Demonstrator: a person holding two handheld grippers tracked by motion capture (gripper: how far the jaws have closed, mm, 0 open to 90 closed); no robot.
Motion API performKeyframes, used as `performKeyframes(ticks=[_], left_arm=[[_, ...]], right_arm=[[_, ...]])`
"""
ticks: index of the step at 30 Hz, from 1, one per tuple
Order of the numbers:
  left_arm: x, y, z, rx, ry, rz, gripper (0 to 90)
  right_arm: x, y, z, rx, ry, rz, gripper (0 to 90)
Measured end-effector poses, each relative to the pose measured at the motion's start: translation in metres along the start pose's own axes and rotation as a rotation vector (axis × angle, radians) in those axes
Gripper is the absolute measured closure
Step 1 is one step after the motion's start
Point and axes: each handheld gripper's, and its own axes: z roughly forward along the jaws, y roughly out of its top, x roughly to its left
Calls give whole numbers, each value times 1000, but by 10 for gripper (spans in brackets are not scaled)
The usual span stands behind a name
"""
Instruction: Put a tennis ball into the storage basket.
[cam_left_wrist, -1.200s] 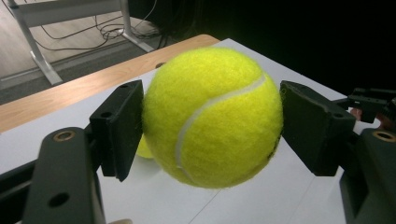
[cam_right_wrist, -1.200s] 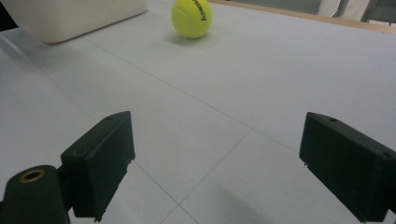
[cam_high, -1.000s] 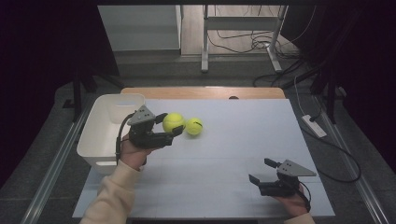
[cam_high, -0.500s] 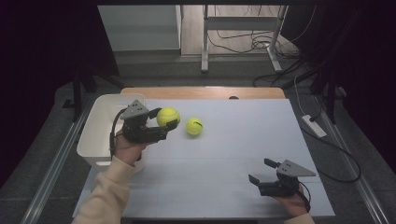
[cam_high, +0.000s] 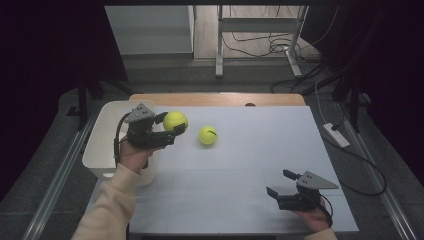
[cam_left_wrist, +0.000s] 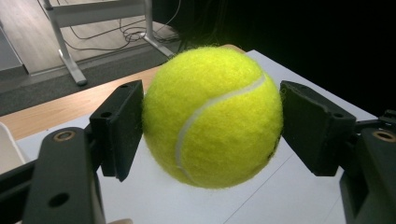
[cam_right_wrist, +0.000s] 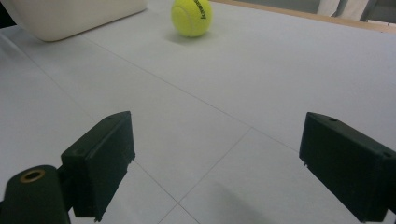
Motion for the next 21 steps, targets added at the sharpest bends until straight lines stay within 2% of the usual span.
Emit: performKeyframes(ticks=[5, 8, 14, 21], left_arm=[[5, 2, -3, 1, 13, -3, 266], [10, 3, -4, 4, 16, -20, 265], [17, 7, -7, 11, 51, -14, 266], [24, 9, -8, 22, 62, -22, 266]], right_arm=[[0, 0, 0, -1, 0, 2, 103], [0, 0, 0, 1, -2, -2, 103], [0, 1, -1, -3, -2, -1, 103], [0, 0, -1, -2, -5, 1, 104]])
